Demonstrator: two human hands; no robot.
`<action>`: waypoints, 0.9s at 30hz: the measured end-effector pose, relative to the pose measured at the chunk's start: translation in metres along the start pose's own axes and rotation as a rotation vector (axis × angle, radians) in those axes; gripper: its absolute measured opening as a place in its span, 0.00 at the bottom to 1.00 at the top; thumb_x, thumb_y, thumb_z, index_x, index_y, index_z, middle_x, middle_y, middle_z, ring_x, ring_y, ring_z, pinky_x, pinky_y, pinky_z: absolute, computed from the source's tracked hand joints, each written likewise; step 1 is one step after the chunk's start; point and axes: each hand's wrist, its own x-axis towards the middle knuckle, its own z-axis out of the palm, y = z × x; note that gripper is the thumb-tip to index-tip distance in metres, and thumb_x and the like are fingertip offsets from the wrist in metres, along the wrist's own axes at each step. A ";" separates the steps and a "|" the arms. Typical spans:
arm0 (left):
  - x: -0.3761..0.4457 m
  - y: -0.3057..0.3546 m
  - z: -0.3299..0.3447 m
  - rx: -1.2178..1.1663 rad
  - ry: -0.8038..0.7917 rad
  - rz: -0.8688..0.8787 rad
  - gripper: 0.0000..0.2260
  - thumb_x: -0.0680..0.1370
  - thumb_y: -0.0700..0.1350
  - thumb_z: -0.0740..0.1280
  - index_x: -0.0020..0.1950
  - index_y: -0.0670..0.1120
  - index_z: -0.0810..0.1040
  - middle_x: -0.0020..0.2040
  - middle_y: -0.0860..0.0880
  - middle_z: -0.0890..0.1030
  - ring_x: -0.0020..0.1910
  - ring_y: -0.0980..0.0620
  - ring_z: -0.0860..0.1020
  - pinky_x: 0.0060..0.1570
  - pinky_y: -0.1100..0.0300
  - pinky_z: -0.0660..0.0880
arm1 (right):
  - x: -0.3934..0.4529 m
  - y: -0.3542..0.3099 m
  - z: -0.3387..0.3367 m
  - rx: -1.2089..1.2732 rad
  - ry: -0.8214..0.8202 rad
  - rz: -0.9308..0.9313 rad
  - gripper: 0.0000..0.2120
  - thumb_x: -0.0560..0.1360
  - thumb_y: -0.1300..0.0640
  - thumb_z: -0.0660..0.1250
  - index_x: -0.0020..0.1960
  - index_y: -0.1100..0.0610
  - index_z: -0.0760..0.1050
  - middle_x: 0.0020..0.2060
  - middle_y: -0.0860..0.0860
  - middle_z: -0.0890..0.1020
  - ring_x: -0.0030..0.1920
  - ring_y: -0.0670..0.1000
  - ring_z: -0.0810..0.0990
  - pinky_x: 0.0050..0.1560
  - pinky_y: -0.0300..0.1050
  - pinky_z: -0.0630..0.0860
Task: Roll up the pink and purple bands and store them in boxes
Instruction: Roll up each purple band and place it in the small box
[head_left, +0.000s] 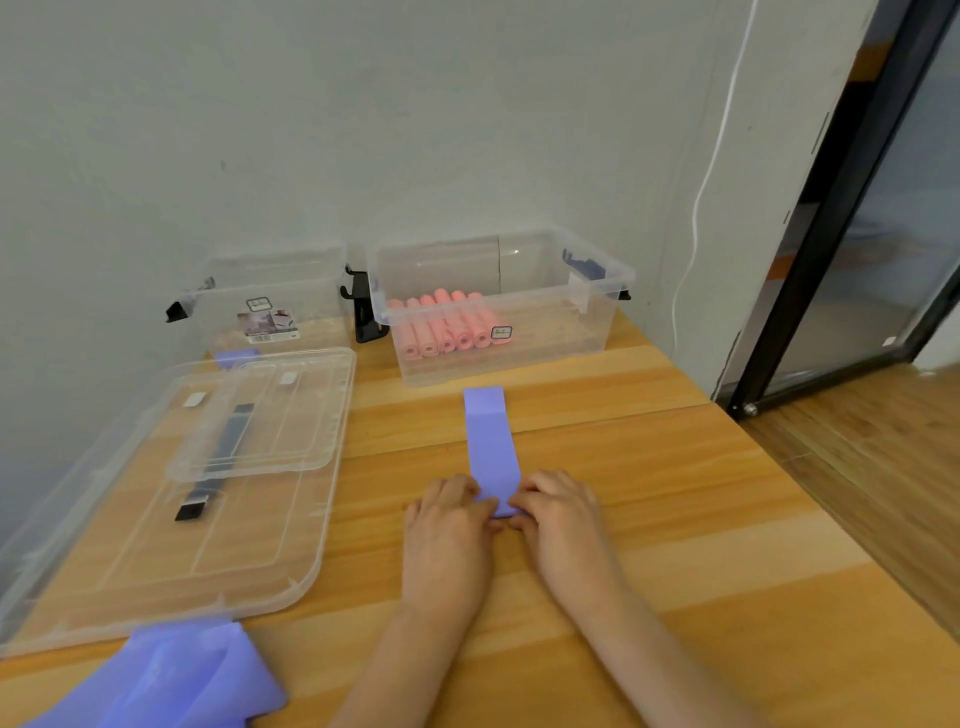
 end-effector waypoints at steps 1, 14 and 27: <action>0.002 -0.001 0.002 -0.045 0.009 -0.003 0.12 0.68 0.48 0.60 0.35 0.48 0.83 0.36 0.50 0.79 0.33 0.47 0.78 0.28 0.56 0.75 | 0.000 0.001 0.001 0.010 -0.001 -0.008 0.05 0.59 0.58 0.68 0.34 0.52 0.81 0.34 0.46 0.79 0.36 0.50 0.78 0.33 0.43 0.75; 0.004 0.001 0.007 -0.097 0.068 -0.062 0.05 0.61 0.38 0.67 0.33 0.44 0.81 0.29 0.48 0.76 0.24 0.49 0.76 0.28 0.60 0.66 | 0.002 -0.001 -0.001 0.211 -0.060 0.236 0.16 0.68 0.71 0.65 0.55 0.63 0.79 0.48 0.60 0.83 0.47 0.57 0.82 0.49 0.40 0.73; 0.004 -0.001 0.006 -0.228 0.013 -0.126 0.08 0.64 0.38 0.66 0.39 0.44 0.83 0.36 0.49 0.78 0.33 0.48 0.78 0.31 0.61 0.72 | 0.007 0.004 0.000 0.294 -0.058 0.287 0.06 0.66 0.71 0.71 0.41 0.63 0.82 0.40 0.56 0.81 0.41 0.54 0.79 0.43 0.37 0.71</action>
